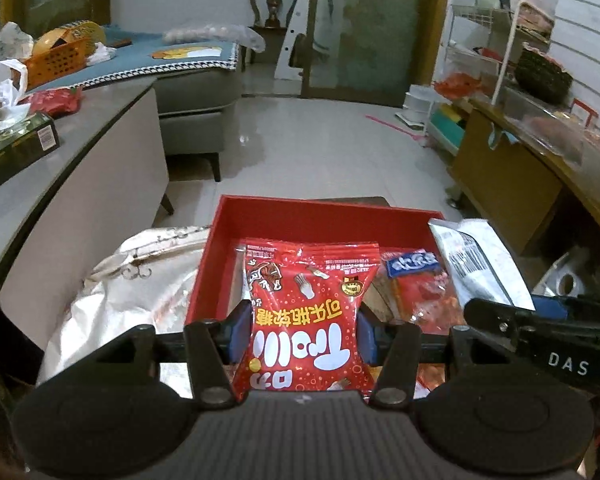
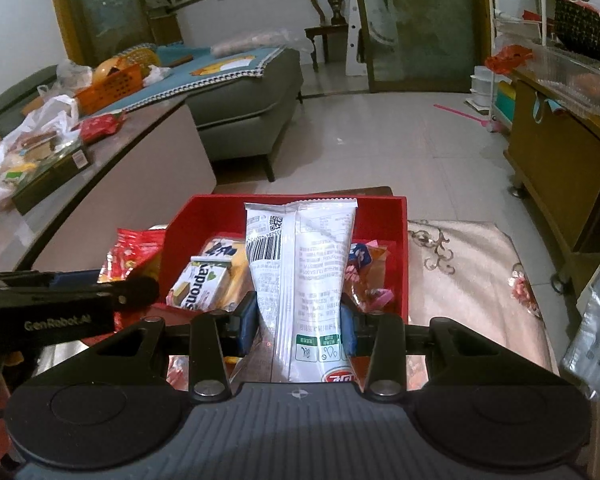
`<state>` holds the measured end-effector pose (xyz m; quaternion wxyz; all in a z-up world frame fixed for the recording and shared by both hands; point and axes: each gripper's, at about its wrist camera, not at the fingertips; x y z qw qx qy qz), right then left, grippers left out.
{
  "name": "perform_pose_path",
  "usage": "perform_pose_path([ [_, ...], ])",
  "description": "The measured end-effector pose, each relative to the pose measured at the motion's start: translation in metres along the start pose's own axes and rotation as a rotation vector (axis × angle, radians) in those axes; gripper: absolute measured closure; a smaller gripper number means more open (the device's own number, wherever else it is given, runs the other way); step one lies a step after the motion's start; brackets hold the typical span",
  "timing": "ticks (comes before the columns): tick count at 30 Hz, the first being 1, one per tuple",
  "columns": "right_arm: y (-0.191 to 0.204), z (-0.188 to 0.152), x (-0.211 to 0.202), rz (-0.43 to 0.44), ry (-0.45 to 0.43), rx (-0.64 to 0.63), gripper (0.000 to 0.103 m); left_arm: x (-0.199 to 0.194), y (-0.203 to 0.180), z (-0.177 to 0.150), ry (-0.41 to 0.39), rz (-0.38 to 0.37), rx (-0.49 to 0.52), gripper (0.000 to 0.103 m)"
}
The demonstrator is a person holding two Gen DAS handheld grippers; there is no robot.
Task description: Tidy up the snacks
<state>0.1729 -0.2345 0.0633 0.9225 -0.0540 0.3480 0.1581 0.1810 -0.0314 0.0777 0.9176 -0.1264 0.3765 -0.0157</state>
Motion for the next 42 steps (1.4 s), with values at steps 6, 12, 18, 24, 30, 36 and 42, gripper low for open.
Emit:
perform_pose_path([
  [6, -0.003, 0.003, 0.003, -0.009, -0.004, 0.005, 0.054, 0.008, -0.003, 0.002, 0.005, 0.004, 0.001, 0.057],
  [12, -0.004, 0.003, 0.007, -0.012, 0.005, 0.012, 0.054, 0.008, -0.005, 0.001, -0.01, 0.013, 0.021, 0.057],
  [18, -0.005, 0.006, 0.009, -0.017, 0.002, 0.012, 0.054, 0.01, -0.005, 0.004, -0.013, 0.017, 0.016, 0.057],
  [24, -0.011, 0.006, 0.016, -0.023, 0.012, 0.026, 0.054, 0.018, -0.004, 0.007, -0.016, 0.033, 0.008, 0.057],
  [30, -0.014, 0.006, 0.019, -0.031, 0.021, 0.03, 0.054, 0.022, -0.004, 0.008, -0.013, 0.044, 0.009, 0.057],
  [36, -0.024, 0.006, 0.019, -0.043, 0.019, 0.047, 0.054, 0.019, 0.005, 0.016, -0.039, 0.057, -0.01, 0.057],
  [42, -0.037, 0.01, 0.029, -0.053, 0.02, 0.074, 0.054, 0.025, 0.022, 0.029, -0.053, 0.083, -0.067, 0.057],
])
Point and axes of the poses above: each gripper's, at about its wrist camera, not at the fingertips, and x roughly the way its jaws point, y to its left, z to its top, and after that the axes turned 13 degrees about -x, right-handed
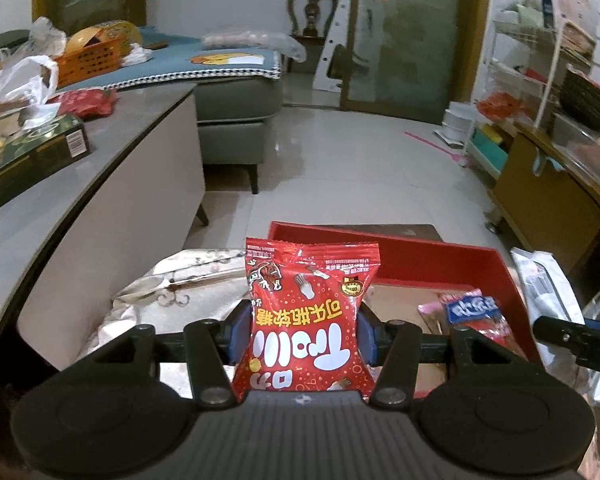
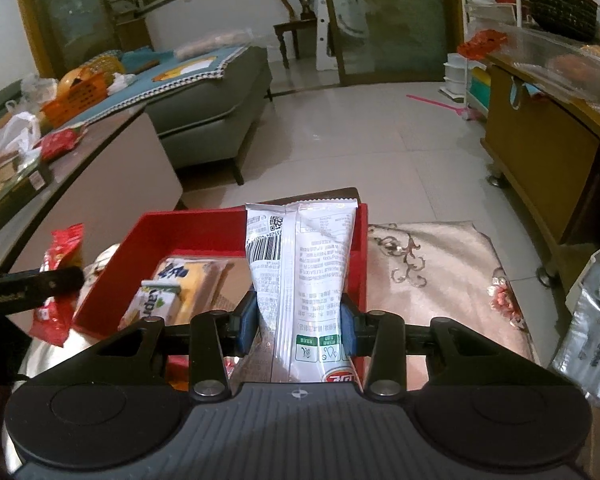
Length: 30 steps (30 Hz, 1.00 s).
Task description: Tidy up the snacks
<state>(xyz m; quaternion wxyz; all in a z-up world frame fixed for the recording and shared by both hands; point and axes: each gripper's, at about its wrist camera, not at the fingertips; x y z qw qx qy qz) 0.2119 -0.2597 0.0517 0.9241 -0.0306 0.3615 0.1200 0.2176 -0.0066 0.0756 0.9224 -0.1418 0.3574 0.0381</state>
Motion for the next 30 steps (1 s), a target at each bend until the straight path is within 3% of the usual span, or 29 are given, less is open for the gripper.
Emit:
perform_pose_path([
  [11, 0.007, 0.012, 0.036, 0.047, 0.019, 0.005, 0.054, 0.028, -0.008, 0.006, 0.029, -0.003, 0.003, 0.057],
  [30, 0.018, 0.019, 0.06, 0.071, 0.04, -0.018, 0.054, 0.065, -0.021, -0.006, 0.084, 0.017, 0.042, 0.056],
])
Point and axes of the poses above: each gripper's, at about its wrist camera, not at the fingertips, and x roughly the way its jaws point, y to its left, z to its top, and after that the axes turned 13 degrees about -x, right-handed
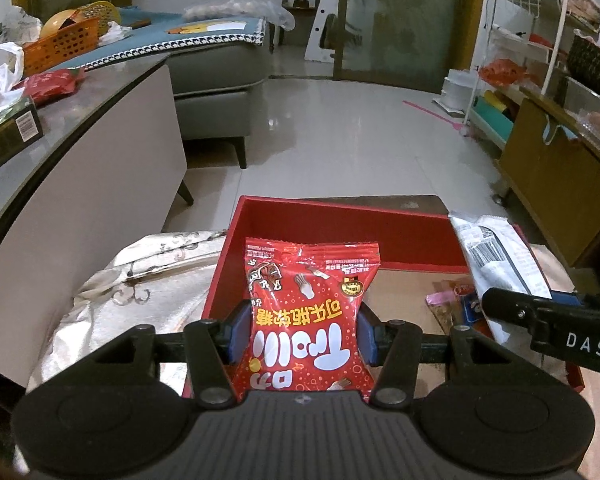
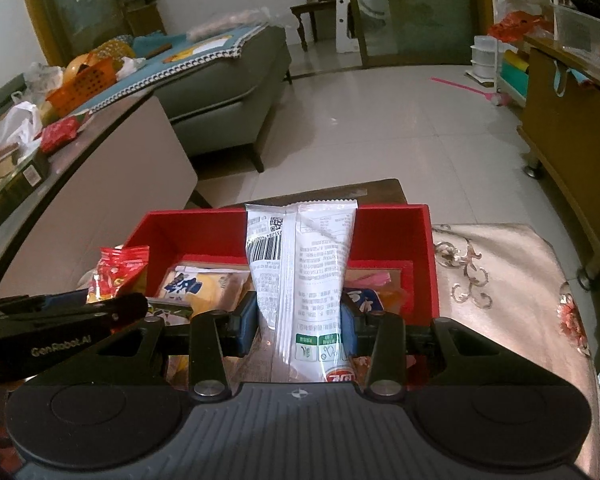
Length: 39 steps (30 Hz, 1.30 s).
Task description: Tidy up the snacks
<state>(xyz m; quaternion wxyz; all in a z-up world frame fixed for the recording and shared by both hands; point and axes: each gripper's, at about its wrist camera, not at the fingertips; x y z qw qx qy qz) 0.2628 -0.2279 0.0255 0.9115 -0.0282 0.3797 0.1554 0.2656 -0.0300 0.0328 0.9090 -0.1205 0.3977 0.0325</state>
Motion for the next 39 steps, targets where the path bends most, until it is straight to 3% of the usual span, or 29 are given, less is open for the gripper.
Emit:
perform_pose_path([
  [39, 0.013, 0.003, 0.022, 0.006, 0.016, -0.06, 0.053, 0.03, -0.013, -0.012, 0.033, 0.026, 0.047, 0.056],
])
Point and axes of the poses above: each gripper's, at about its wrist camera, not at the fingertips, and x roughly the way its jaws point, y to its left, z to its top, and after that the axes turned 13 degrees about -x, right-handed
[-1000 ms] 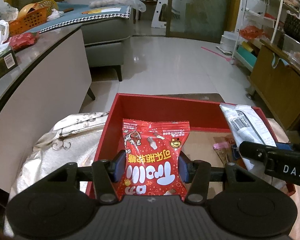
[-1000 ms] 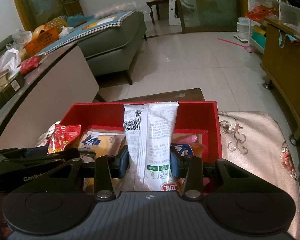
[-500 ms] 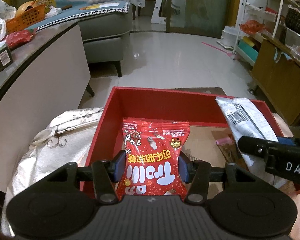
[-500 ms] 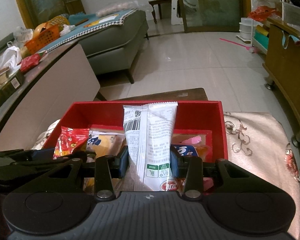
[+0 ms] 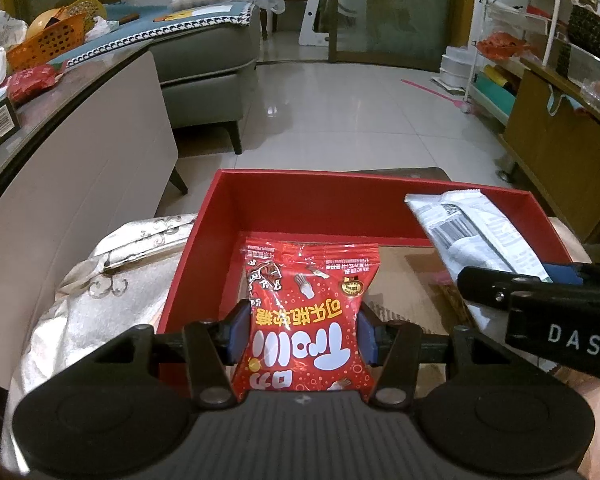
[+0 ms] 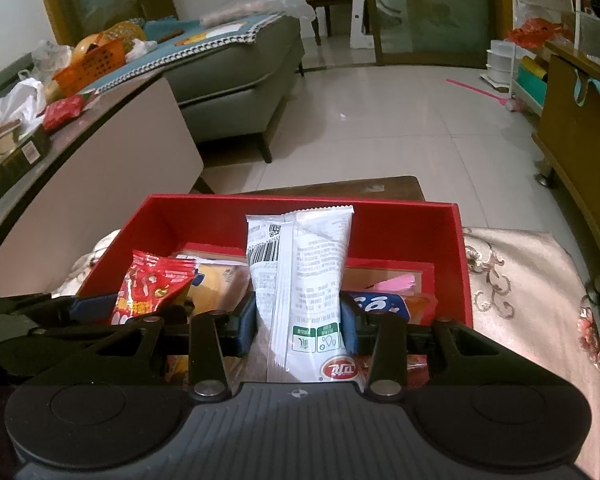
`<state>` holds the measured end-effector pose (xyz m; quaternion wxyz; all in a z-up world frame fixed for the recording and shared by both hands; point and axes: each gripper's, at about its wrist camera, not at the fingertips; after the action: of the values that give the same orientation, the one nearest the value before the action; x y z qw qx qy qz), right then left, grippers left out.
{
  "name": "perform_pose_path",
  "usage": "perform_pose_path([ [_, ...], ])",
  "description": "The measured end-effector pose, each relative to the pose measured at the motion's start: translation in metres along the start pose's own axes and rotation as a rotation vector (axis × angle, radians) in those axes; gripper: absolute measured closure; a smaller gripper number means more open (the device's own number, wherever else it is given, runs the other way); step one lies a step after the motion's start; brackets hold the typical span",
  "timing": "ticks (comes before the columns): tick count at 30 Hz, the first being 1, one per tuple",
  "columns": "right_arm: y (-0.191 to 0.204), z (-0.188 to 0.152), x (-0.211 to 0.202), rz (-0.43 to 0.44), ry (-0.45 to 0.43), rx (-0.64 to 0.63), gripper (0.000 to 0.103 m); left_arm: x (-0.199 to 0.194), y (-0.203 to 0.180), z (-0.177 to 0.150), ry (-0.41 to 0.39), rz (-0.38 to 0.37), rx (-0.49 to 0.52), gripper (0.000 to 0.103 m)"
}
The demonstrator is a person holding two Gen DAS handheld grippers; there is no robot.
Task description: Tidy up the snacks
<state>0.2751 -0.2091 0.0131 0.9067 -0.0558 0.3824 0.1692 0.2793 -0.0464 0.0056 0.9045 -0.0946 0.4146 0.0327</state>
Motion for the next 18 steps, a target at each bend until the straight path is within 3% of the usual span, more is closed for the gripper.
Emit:
perform_pose_path([
  [18, 0.005, 0.002, 0.011, -0.012, 0.01, -0.034, 0.05, 0.003, -0.004, -0.004, -0.005, 0.03, 0.023, 0.052],
])
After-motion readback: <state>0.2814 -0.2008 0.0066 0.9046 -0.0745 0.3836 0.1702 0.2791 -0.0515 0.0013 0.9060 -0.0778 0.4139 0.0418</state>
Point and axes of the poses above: each gripper's, at about its wrist camera, not at the fingertips, and x roughly the way its jaws point, y to its left, z to its top, and after that the axes turned 13 degrees about -x, right-handed
